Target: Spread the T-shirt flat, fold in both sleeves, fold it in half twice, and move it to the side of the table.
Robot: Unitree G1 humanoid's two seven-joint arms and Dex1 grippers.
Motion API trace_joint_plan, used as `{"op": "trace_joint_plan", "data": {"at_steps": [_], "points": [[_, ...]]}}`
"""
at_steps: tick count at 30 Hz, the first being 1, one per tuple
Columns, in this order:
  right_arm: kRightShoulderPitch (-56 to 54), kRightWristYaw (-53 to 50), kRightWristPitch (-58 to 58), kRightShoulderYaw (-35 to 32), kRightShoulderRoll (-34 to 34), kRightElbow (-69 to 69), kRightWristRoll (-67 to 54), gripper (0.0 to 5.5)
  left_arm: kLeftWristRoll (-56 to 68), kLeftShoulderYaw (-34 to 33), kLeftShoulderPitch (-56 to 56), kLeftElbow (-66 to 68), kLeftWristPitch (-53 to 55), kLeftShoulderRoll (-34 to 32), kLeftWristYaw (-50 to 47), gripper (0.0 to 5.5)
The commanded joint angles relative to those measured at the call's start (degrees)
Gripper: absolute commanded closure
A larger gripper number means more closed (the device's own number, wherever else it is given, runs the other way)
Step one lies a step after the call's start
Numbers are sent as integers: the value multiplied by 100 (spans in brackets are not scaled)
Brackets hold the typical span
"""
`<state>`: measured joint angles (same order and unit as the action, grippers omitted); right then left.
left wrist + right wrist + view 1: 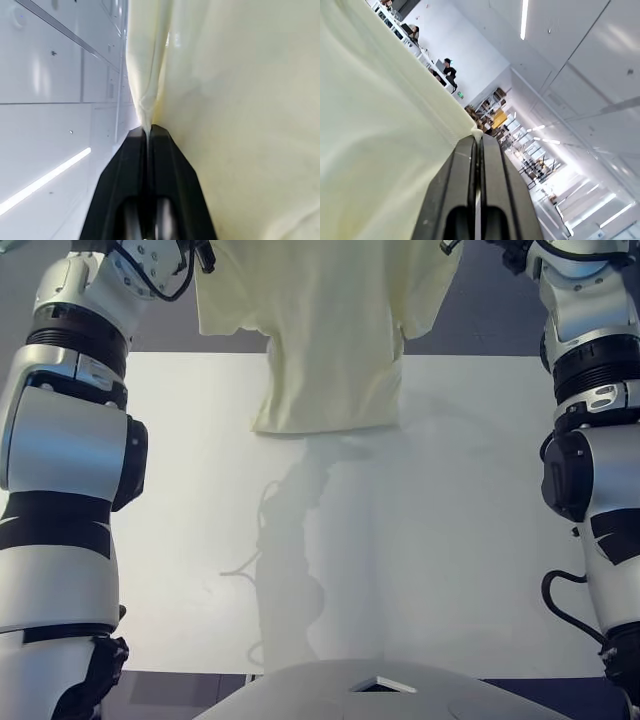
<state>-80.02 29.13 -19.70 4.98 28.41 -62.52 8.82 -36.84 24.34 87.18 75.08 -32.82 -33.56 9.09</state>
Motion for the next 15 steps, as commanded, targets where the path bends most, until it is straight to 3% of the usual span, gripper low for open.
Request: {"op": "trace_joint_plan", "data": {"at_steps": [1, 4, 7, 12, 15], "points": [[384, 539, 167, -94, 270, 824, -204, 550, 45, -26, -75, -240, -581, -345, 135, 549], [1518, 1344, 920, -86, 557, 2519, -564, 550, 373, -154, -729, -726, -1403, -653, 548, 549], [3129, 2188, 2313, -112, 1087, 5000, -1202, 550, 1270, -410, -2053, -2009, -2082, -1179, 1265, 549], [5036, 3028, 4452, -411, 1962, 7996, -2686, 550, 3104, -1032, -5264, -5791, -1248, -2359, 1901, 549], [5631, 3506, 5670, -822, 2523, 8930, -3920, 550, 3642, -1553, -7094, -7611, -911, -2974, 1954, 549]]}}
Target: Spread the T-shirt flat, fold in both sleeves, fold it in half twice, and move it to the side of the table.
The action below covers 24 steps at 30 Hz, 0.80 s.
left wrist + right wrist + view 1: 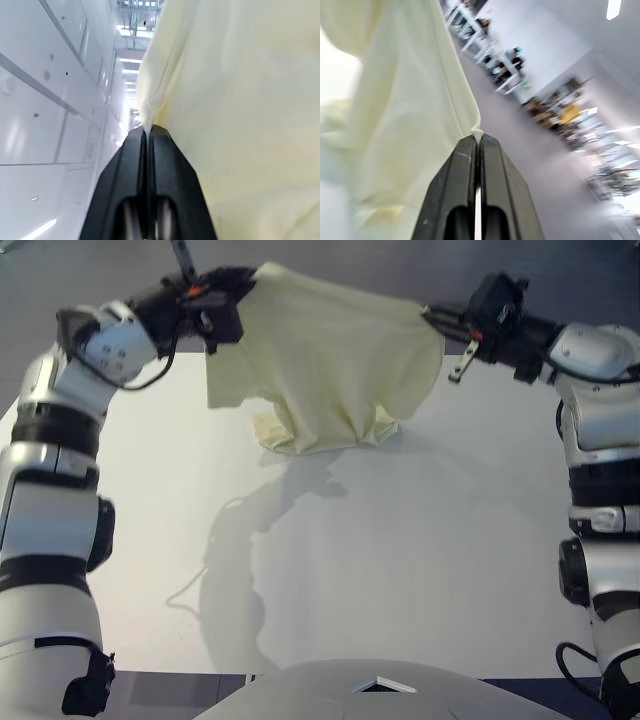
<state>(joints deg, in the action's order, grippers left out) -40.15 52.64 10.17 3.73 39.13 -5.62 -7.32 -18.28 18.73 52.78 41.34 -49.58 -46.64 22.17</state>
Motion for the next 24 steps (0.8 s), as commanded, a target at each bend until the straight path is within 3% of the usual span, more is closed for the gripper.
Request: {"op": "trace_joint_plan", "data": {"at_steps": [1, 7, 12, 19, 24], "points": [[1830, 1330, 2980, -825, 1654, 3421, -2617, 550, 1938, -1168, -4196, -4703, 861, -1790, 695, 549], [3821, 2517, 3240, -1114, 2757, 4609, -3072, 550, 2297, -1769, -7392, -6568, 1318, -2006, 1114, 549], [5526, 2536, 2781, -757, 2946, 5114, -2339, 550, 2071, -1818, -9033, -7126, 1560, -2061, 1592, 549], [6352, 2251, 2526, -771, 2916, 5278, -2024, 550, 2001, -2393, -10207, -7432, 2037, -1965, 2258, 549], [6318, 1889, 2525, -924, 2708, 5311, -2182, 482, 1965, -2746, -9995, -7414, 2149, -1778, 2444, 462]]}}
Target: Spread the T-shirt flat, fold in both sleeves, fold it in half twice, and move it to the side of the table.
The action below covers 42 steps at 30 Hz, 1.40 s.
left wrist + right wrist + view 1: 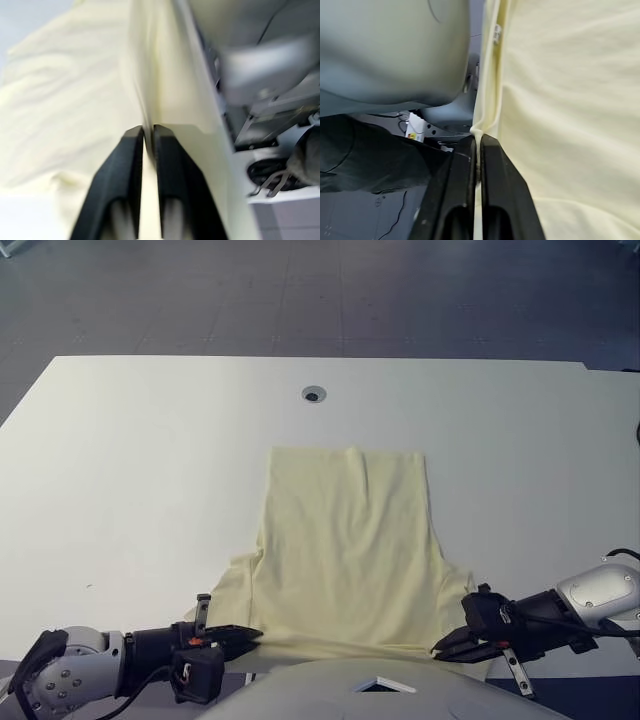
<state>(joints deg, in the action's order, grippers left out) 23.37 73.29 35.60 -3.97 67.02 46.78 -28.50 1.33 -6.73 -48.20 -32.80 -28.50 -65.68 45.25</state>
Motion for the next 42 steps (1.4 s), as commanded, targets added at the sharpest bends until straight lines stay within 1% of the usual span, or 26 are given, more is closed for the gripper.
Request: {"op": "trace_joint_plan", "data": {"at_steps": [1, 5, 7, 8, 9, 10, 12, 13, 14, 15, 17, 18, 19, 21, 22, 24, 27, 31, 35, 42], "points": [[-18, -197, -59, -214, -72, 88, -62, 464, 39, -242, 75, 4, 30, 141, 205, 443], [-91, 10, 105, -776, 51, 188, -581, 407, 368, -534, 109, -103, 43, 148, 546, 384], [-514, -26, 286, -983, 64, 73, -990, 369, 975, -736, 474, -240, 468, 197, 526, 345], [-820, -124, 404, -1015, 50, -35, -1195, 359, 1302, -789, 759, -271, 728, 217, 485, 334], [-1198, -272, 525, -954, 5, -203, -1319, 338, 1568, -795, 1133, -252, 1005, 236, 404, 312], [-1580, -486, 618, -825, -96, -407, -1328, 328, 1715, -730, 1587, -160, 1254, 232, 358, 302], [-2288, -1016, 645, -347, -373, -887, -907, 292, 1585, -361, 2744, 183, 1732, 340, 184, 265], [-2616, -1374, 646, -71, -616, -1170, -624, 278, 1355, -80, 3349, 418, 2004, 496, 61, 251], [-2850, -1601, 625, 161, -804, -1390, -415, 296, 1080, 186, 3816, 654, 2156, 651, -21, 230], [-3074, -1876, 571, 429, -1023, -1629, -126, 301, 816, 489, 4189, 915, 2191, 806, 5, 215], [-3369, -2233, 381, 862, -1381, -2073, 364, 338, 241, 1014, 4725, 1457, 2176, 1118, -14, 180], [-3482, -2400, 277, 1046, -1536, -2295, 610, 354, -6, 1242, 4933, 1707, 2149, 1266, -32, 201], [-3605, -2568, 136, 1218, -1719, -2570, 866, 370, -239, 1435, 5140, 1976, 2107, 1462, -115, 207], [-3788, -2851, -146, 1485, -1973, -3040, 1342, 399, -607, 1743, 5489, 2431, 1993, 1776, -207, 238], [-3891, -3016, -339, 1619, -2091, -3306, 1625, 385, -770, 1868, 5673, 2678, 1981, 1971, -304, 263], [-4049, -3242, -665, 1779, -2323, -3791, 2034, 371, -1099, 2099, 6034, 3143, 1882, 2316, -476, 287], [-4218, -3324, -1105, 1980, -2497, -4331, 2478, 321, -1390, 2297, 6461, 3654, 1807, 2699, -646, 249], [-4382, -3362, -1619, 2281, -2730, -4986, 3013, 263, -1753, 2493, 6709, 4338, 1541, 2745, -650, 189], [-4564, -3646, -2166, 2448, -3012, -5750, 3541, 199, -2282, 2726, 6978, 5137, 1240, 2772, -842, 123], [-5321, -4388, -3084, 2538, -3679, -7331, 4206, 98, -2970, 3046, 7915, 6832, 947, 3242, -1712, 21]]}}
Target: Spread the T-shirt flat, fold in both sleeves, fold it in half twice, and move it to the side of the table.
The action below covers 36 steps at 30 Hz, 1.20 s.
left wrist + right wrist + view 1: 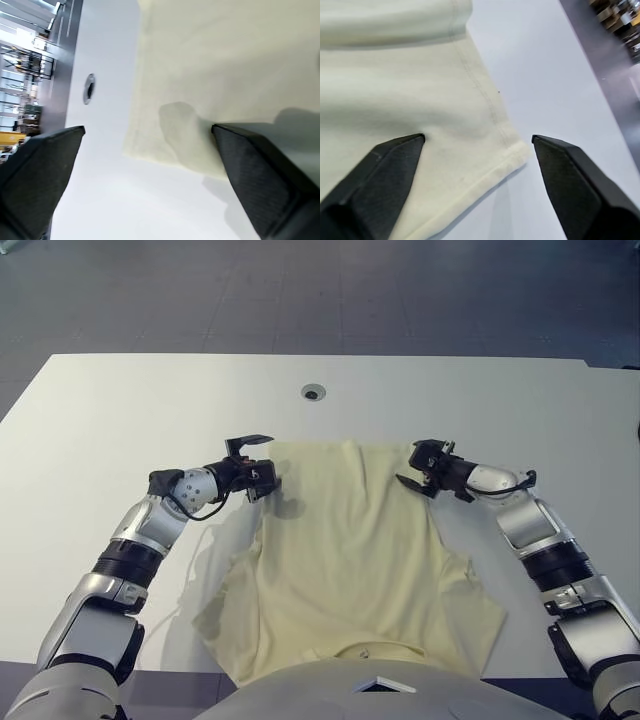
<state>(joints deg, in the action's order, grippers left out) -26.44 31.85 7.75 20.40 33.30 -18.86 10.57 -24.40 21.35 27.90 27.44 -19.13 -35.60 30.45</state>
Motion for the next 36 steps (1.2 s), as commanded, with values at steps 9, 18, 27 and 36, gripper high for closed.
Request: {"op": "trace_joint_plan", "data": {"at_steps": [9, 18, 27, 36], "points": [[-2117, -1628, -1545, 200, -1161, -4101, 1052, 14, -970, 624, 1956, 3419, -165, 887, -1312, 10], [-2506, -2095, -2304, -192, -1228, -4794, 958, 14, -1131, 706, 2595, 4216, -560, 905, -2015, 10], [-1279, -745, -1663, -1513, -1052, -1581, -926, 14, 8, -288, 2074, 2800, -2137, 262, -1839, 10], [1962, -635, 2260, -2954, -578, 4019, -2963, 14, 3100, -2725, -3346, -3660, 1498, -849, -297, 10]]}}
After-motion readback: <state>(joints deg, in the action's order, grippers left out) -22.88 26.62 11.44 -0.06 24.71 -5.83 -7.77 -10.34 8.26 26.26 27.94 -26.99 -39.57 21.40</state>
